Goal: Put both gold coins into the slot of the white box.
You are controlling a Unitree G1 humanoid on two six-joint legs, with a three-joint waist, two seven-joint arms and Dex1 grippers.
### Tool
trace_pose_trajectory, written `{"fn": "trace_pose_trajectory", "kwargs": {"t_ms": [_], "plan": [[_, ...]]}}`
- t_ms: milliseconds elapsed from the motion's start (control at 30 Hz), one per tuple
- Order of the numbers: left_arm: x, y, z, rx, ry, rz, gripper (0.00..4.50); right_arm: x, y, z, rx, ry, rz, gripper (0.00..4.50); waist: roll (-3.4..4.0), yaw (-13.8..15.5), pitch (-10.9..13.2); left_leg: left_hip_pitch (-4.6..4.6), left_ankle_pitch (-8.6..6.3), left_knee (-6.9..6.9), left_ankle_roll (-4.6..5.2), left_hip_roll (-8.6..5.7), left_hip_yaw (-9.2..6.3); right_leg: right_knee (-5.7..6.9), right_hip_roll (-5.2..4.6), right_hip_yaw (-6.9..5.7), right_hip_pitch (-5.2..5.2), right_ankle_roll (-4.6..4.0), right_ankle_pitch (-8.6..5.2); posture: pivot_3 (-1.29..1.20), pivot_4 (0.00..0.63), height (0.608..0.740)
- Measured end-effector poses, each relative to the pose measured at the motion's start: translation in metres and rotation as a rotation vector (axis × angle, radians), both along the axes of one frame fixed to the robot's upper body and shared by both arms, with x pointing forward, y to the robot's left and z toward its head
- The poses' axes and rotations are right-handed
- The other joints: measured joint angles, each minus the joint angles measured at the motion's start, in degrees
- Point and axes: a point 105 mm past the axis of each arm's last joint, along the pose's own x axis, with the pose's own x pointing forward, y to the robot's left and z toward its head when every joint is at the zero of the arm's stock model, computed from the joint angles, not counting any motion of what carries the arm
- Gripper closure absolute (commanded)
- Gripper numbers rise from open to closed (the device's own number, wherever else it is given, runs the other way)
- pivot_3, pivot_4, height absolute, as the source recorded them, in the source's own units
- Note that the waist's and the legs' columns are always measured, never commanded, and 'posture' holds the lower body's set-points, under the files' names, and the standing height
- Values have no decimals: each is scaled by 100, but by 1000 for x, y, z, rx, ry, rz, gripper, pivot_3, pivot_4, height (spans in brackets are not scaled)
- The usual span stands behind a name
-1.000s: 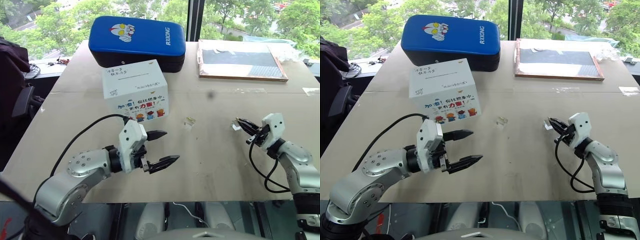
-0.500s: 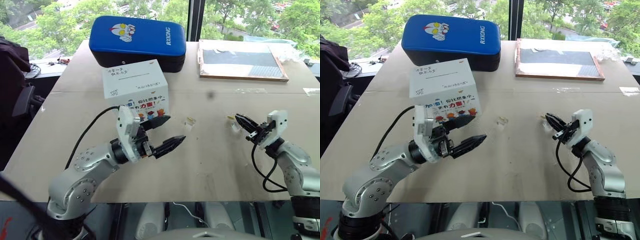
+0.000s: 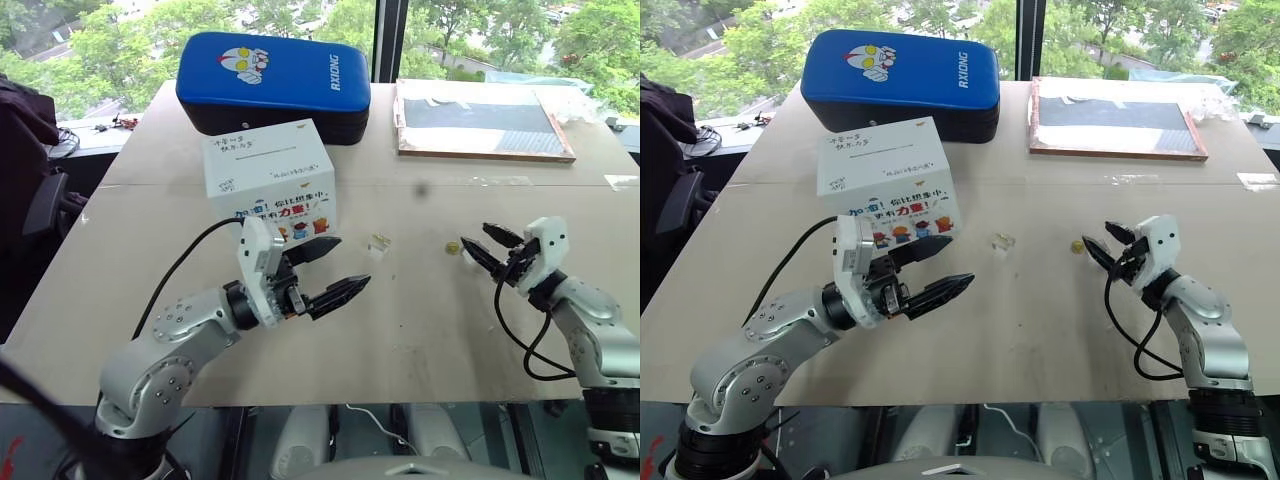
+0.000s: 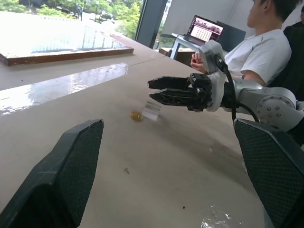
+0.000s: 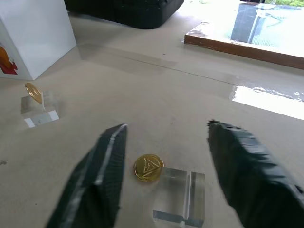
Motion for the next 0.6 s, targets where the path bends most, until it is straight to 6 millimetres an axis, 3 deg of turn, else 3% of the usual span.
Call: {"fn": "trace_pose_trajectory", "kwargs": {"t_ms": [200,333,600], "plan": [[0,2,-4,17,-5,11,0,-4,18,-2,-57,54,114,1120,0,12,0,0,0,0,0,1,-4,0,-2,1,0,-2,-1,0,150,740],[0,2,-3,16,-8,12,0,-17,37,6,49,130,238,1120,-1,19,0,-2,0,0,0,1,-9,-1,-4,4,1,-1,0,0,150,740],[0,2,-4,21,-10,15,0,-18,20,-17,17,238,164,1120,-1,24,0,-4,0,0,0,-1,-4,-5,-6,3,0,-4,-2,0,150,740]]}}
